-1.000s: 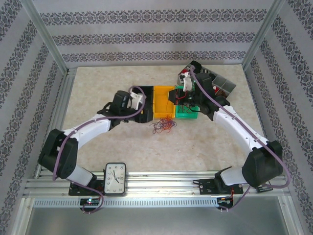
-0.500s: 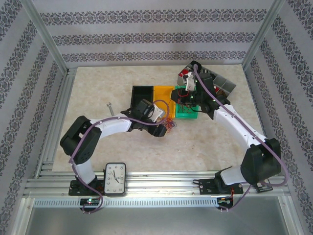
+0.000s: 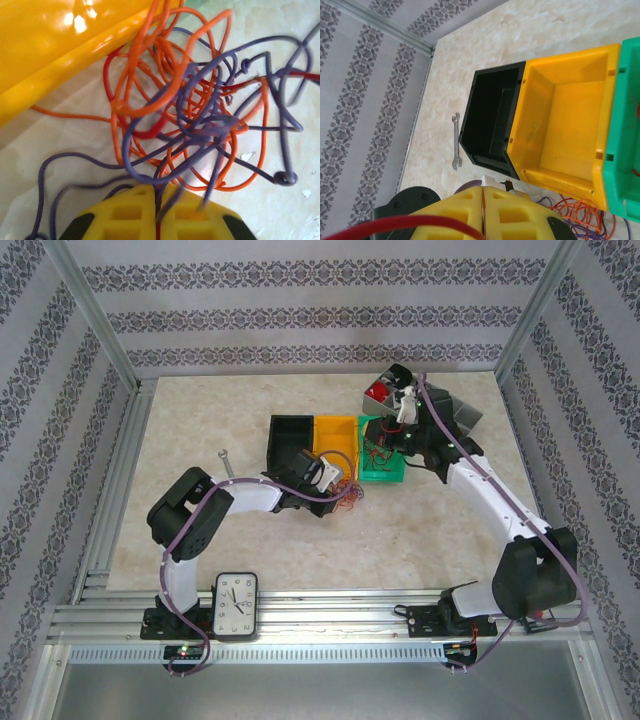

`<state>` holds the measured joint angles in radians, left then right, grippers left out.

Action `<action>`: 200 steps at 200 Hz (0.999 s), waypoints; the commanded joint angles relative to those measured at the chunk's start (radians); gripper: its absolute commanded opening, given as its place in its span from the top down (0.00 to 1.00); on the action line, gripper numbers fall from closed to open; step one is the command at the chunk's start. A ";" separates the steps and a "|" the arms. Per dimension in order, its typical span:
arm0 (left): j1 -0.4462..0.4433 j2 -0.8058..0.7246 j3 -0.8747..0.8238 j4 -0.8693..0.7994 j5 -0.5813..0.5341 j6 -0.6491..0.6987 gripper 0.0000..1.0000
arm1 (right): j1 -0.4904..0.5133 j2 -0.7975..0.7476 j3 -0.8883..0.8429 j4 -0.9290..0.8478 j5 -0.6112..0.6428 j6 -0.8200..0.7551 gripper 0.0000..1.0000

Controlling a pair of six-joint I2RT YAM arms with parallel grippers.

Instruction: Untangle the cables

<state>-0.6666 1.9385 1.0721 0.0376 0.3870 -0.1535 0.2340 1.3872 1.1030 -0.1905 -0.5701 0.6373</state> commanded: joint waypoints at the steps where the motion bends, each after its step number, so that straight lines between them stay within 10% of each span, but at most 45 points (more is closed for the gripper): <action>1: -0.010 0.023 -0.016 0.030 -0.001 -0.032 1.00 | -0.034 -0.058 -0.005 0.029 0.001 0.021 1.00; 110: 0.051 -0.228 -0.252 0.013 0.020 -0.080 1.00 | -0.330 -0.322 -0.030 -0.124 0.507 0.021 1.00; 200: 0.150 -0.282 -0.363 0.074 0.060 -0.145 1.00 | -0.504 -0.371 -0.001 -0.203 0.549 0.007 1.00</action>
<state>-0.5446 1.6863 0.7399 0.0895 0.4274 -0.2630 -0.2291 1.0405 1.0779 -0.3676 -0.0406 0.6556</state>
